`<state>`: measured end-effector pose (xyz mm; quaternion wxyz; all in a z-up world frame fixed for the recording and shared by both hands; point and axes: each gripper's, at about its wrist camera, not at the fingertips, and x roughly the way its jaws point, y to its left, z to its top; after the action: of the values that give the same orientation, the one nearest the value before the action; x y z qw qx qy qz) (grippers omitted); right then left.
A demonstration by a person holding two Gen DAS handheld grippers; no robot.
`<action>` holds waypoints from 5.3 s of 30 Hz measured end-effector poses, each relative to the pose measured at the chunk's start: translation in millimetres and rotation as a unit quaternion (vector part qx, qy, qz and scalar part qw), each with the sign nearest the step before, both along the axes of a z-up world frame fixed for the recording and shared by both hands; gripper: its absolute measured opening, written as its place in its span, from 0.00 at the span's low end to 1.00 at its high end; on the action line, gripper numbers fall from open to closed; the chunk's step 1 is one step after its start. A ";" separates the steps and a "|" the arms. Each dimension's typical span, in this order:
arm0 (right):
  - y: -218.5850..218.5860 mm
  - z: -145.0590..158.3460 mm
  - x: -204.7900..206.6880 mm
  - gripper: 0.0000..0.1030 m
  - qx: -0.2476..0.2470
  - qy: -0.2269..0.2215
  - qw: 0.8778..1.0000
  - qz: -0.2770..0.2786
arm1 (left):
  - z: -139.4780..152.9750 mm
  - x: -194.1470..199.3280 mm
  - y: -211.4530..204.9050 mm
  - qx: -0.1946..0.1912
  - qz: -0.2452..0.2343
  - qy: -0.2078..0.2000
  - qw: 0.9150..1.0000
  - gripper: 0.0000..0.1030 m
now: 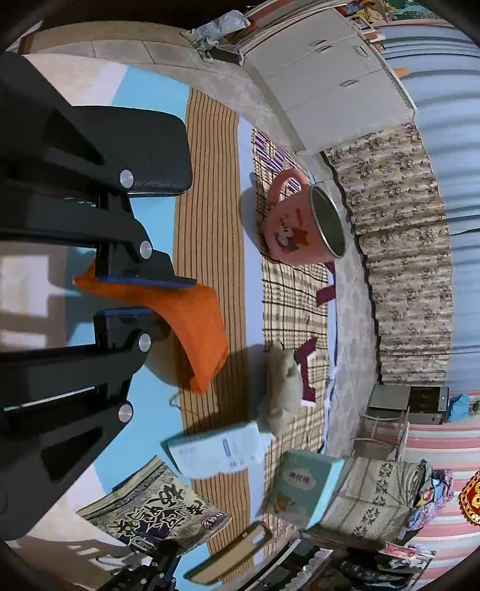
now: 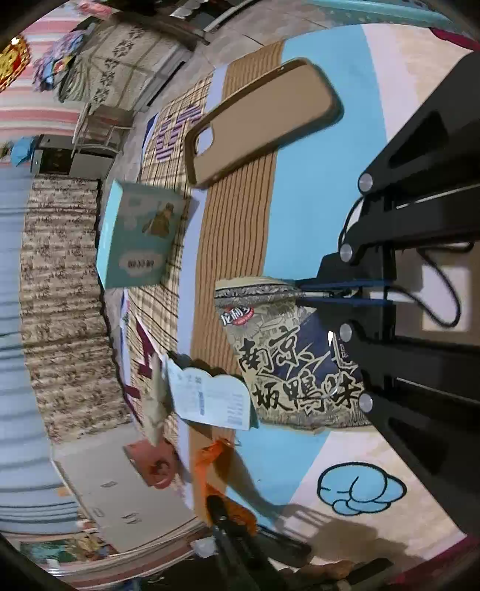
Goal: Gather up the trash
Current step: 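Grasp the orange cloth bag with the left tool while the right tool grasps the printed snack bag, then carry the orange cloth bag and snack bag over the blue basket and release both, then move both tools back to the mat and grasp the white paper packet with the right tool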
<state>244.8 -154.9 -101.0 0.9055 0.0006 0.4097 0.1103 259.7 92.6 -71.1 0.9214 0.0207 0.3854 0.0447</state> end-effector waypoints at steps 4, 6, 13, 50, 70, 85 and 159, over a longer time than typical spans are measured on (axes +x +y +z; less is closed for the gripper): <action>-25.6 10.0 -8.5 0.04 0.025 -0.005 1.000 -0.019 | 10.8 -8.1 -7.9 -0.005 -0.003 -0.013 1.000 0.07; -37.5 14.5 -13.2 0.04 0.030 -0.008 0.999 -0.027 | 16.5 -14.9 -13.1 -0.012 -0.004 -0.019 1.000 0.05; -72.7 28.8 -35.5 0.04 0.044 -0.022 0.998 -0.047 | 31.1 -40.0 -35.3 -0.010 -0.016 -0.031 0.999 0.04; -316.4 102.1 -155.0 0.04 0.026 -0.107 0.966 -0.233 | 90.0 -79.0 -327.9 -0.033 -0.243 -0.076 0.966 0.04; -390.1 72.0 -165.7 0.04 -0.002 -0.090 0.948 -0.307 | 60.7 -83.4 -453.6 -0.058 -0.344 -0.046 0.936 0.04; -397.0 60.9 -165.4 0.04 -0.001 -0.081 0.946 -0.315 | 54.4 -85.6 -450.6 -0.049 -0.331 -0.072 0.940 0.67; -44.8 50.4 -22.0 0.91 -0.049 -0.123 0.981 -0.138 | 41.7 -23.3 3.6 -0.020 0.037 -0.098 0.994 0.95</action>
<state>222.8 -199.7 -50.6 0.9546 -0.0011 0.2958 -0.0367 236.4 96.2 -29.5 0.9526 -0.0159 0.2950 0.0726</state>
